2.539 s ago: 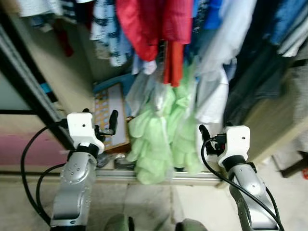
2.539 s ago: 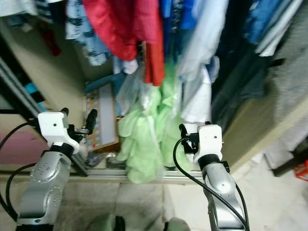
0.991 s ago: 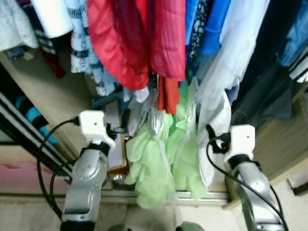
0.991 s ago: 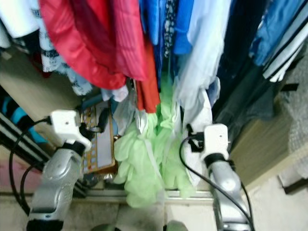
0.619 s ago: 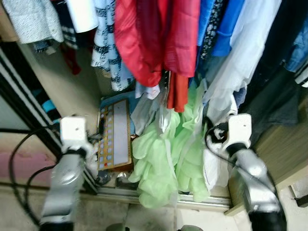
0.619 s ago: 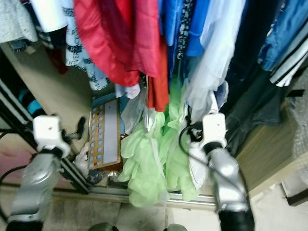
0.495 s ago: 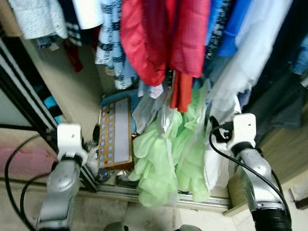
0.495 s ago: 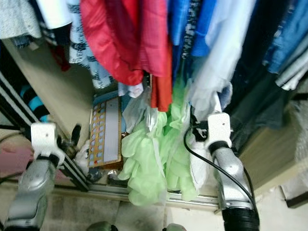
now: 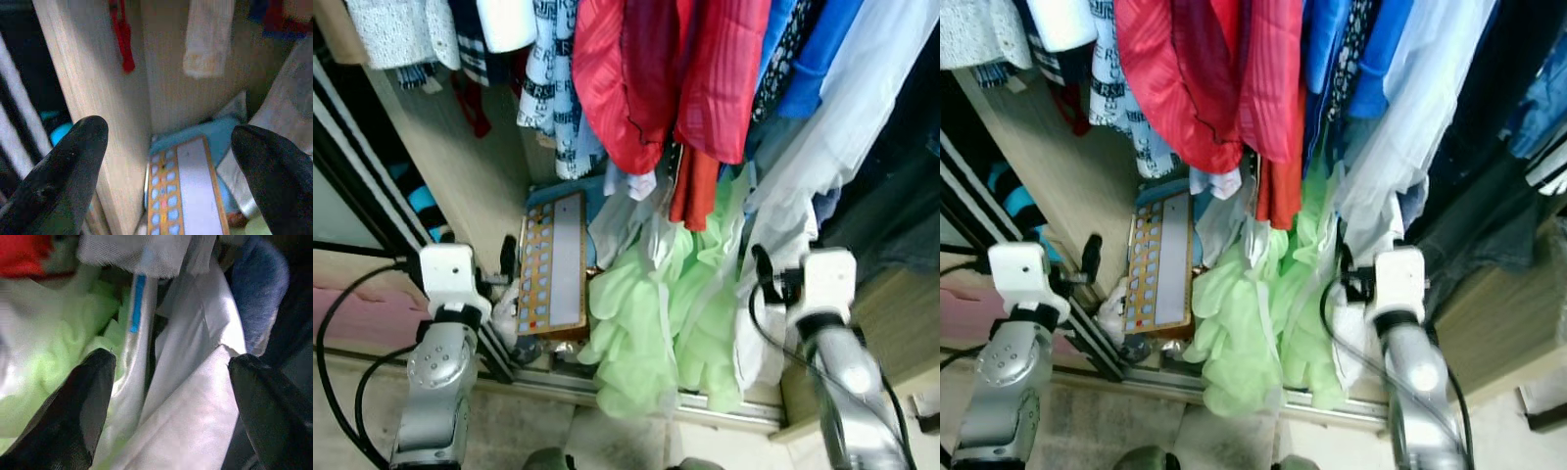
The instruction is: Clean up the room
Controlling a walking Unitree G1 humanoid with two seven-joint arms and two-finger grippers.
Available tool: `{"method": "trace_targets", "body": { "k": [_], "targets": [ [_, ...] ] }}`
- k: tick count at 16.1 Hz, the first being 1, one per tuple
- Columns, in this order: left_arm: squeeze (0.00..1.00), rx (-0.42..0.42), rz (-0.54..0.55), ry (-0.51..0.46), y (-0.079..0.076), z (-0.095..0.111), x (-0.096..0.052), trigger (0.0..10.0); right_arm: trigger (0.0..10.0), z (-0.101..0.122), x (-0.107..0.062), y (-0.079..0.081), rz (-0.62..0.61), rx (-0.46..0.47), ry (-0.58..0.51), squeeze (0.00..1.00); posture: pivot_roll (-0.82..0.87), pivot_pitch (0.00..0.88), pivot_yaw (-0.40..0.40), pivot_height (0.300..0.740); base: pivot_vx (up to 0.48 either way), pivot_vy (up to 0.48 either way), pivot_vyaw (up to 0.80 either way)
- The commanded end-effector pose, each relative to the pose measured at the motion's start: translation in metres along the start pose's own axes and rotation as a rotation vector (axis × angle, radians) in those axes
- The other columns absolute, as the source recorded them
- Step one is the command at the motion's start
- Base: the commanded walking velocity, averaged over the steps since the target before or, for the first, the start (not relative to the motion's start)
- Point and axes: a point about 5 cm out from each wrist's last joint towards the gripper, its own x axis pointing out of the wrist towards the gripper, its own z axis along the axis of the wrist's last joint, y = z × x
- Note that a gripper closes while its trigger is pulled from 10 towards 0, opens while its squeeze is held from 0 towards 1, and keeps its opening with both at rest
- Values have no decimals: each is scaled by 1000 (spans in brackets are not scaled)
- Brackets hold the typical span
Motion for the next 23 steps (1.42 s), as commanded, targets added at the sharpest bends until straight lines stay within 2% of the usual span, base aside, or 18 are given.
{"method": "trace_targets", "body": {
  "k": [1,2,3,4,7,9,14,17,19,20,22,23],
  "targets": [
    [0,-22,4,-21,-1,7,-1,10000,10000,10,-12,2,7,-10,-27,0,-13,0,16,740,0,0,0],
    [0,-35,3,-22,-1,7,-1,10000,10000,11,-16,3,11,-13,-27,0,-14,0,17,740,0,0,0],
    [0,-37,8,-28,-1,8,-1,10000,10000,9,-30,-1,-6,-22,-14,0,-27,0,20,740,0,0,0],
    [0,-39,11,-27,-1,8,0,10000,10000,8,-34,-6,-30,-20,4,0,-35,0,19,740,0,0,0],
    [0,-48,-9,-22,-7,5,3,10000,10000,8,-32,-5,-28,-22,12,0,-36,0,20,740,0,0,0],
    [0,-44,-30,-29,-12,5,4,10000,10000,-6,-30,-6,-50,-23,27,0,-40,0,31,740,0,0,0],
    [0,-58,-60,-24,-20,4,16,10000,10000,-38,-27,-17,-79,-33,74,0,-79,5,62,740,0,0,-800],
    [0,-78,-75,0,-22,-1,13,10000,10000,-53,-20,-21,-93,-16,77,0,-74,0,62,740,0,0,-267],
    [0,-128,-84,50,-23,-13,9,10000,10000,-23,-5,-11,-79,-5,-11,0,-59,0,58,740,0,0,0],
    [0,-131,-90,70,-24,-17,8,10000,10000,-20,0,-8,-78,-1,-24,0,-54,0,57,740,0,0,0],
    [0,-73,-132,216,-22,-40,1,10000,10000,-5,13,3,-55,8,-78,0,-45,0,52,740,0,0,0],
    [0,-79,-127,214,-17,-42,-1,10000,10000,2,18,10,-34,17,-97,0,-45,0,52,740,0,0,0]
  ]
}}
